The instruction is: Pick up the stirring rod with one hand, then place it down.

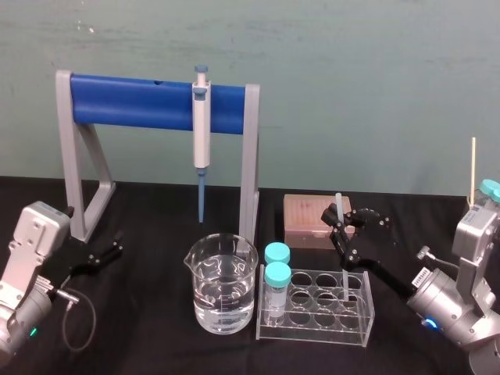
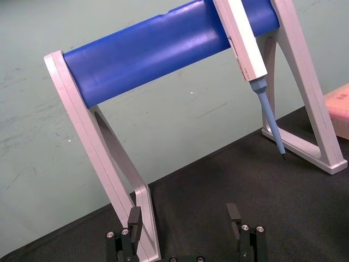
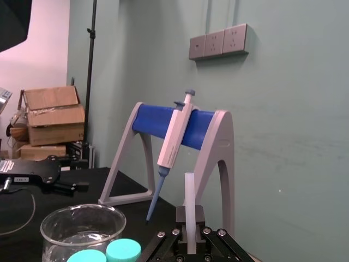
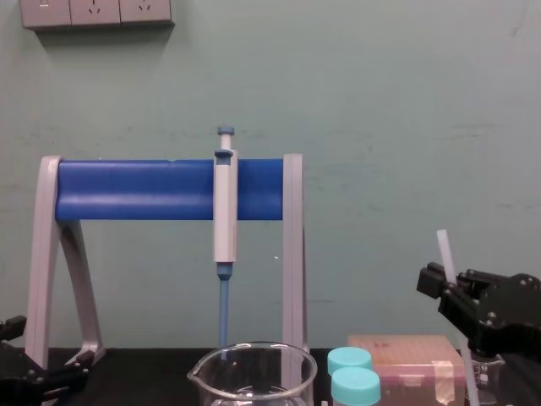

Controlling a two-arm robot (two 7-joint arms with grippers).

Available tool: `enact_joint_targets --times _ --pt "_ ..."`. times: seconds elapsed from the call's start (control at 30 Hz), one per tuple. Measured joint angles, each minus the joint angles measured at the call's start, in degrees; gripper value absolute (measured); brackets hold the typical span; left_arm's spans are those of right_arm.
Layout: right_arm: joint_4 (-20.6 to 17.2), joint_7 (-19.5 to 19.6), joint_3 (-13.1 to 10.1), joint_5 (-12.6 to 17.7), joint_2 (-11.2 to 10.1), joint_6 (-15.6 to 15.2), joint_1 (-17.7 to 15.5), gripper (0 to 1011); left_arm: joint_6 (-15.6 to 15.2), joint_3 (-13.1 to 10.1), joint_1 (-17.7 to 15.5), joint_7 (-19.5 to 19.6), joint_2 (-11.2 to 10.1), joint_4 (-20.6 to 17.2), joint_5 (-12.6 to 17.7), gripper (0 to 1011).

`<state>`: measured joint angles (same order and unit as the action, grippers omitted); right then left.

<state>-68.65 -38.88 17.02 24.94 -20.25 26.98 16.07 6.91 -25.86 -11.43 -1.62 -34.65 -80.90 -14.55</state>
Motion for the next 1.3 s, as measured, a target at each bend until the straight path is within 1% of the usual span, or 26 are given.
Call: enact_joint_targets --times 0.1,0.2,0.3,0.63,1.27,1.3 --pt "0.27 -0.03 0.17 0.07 -0.04 -0.53 0.14 71 0.0 0.0 0.0 0.0 0.0 0.0 0.0 1000" --pt "0.56 0.05 0.67 -0.13 -0.25 -2.05 0.38 72 0.0 0.0 0.0 0.0 0.0 0.0 0.0 1000" --pt "0.7 0.22 0.98 -0.47 -0.43 -2.87 0.54 72 0.0 0.0 0.0 0.0 0.0 0.0 0.0 1000" --pt "0.38 1.74 1.81 -1.54 -1.05 -5.62 0.78 71 0.0 0.0 0.0 0.0 0.0 0.0 0.0 1000" --pt "0.42 1.63 1.74 -1.51 -0.99 -5.46 0.72 71 0.0 0.0 0.0 0.0 0.0 0.0 0.0 1000" --pt "0.43 1.62 1.73 -1.51 -0.98 -5.45 0.72 82 0.0 0.0 0.0 0.0 0.0 0.0 0.0 1000"
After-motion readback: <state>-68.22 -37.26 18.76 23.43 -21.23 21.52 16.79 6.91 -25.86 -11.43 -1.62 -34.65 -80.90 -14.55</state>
